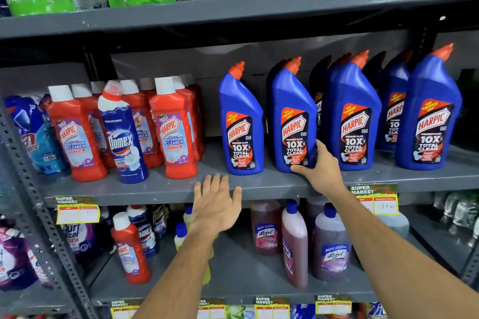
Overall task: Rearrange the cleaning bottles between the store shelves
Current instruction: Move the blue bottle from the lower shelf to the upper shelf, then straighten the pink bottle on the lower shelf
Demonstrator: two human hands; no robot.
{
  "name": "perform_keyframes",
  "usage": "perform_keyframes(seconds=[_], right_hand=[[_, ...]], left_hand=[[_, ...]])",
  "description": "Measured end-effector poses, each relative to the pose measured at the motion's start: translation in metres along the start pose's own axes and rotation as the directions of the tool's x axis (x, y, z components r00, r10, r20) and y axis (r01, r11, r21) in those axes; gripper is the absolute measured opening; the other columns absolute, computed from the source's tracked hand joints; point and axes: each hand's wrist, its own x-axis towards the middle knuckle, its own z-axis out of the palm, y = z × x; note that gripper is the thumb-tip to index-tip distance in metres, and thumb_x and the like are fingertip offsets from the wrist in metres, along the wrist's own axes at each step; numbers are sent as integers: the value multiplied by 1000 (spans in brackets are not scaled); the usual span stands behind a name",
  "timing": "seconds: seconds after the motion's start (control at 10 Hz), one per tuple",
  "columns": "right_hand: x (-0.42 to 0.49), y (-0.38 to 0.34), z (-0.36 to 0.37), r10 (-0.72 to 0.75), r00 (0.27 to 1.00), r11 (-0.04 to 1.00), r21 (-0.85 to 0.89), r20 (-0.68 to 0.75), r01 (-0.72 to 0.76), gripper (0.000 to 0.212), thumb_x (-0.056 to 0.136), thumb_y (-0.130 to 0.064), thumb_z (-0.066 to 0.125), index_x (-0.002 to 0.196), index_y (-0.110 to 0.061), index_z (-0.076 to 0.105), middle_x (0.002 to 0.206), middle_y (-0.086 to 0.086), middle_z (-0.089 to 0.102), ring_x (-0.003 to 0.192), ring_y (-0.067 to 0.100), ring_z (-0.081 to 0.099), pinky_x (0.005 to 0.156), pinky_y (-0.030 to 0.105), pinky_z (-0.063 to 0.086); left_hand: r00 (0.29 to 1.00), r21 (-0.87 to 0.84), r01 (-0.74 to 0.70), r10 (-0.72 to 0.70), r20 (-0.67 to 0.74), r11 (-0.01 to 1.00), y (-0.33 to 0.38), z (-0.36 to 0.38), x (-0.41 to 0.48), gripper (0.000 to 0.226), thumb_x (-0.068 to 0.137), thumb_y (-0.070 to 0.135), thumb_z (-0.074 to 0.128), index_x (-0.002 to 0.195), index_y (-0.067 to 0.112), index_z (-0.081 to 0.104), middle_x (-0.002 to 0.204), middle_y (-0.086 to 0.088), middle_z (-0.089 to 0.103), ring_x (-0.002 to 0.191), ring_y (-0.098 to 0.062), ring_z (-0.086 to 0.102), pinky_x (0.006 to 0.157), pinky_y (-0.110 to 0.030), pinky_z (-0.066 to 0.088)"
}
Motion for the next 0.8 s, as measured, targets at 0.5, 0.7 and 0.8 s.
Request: perform_keyframes(seconds=[0.5,0.7,0.8], right_hand=[[-41,4,19,-111,959,985,98,-262,141,77,83,-26,82,148,-15,41,143,5,51,134,19,51,112,39,44],[-118,24,60,-232,857,959,36,-461,280,50,83,-8,76,125,-12,51,122,2,47,114,26,53,99,36,46],[-141,57,85,-170,922,981,33,-349,193,55,80,-8,77,127,-15,49,124,-2,46,117,26,51,102,40,45]], left_hand=[[899,20,-160,154,-409,987,-9,35,-36,69,99,54,28,151,9,27,162,-8,20,151,-21,5,121,-46,14],[925,-3,-208,195,-326,978,-12,100,-72,66,98,50,37,149,9,31,157,-8,31,149,-23,16,114,-46,28],[972,-10,-176,172,-161,984,-24,144,-83,67,98,51,32,150,9,28,158,-8,31,149,-23,18,114,-46,31]])
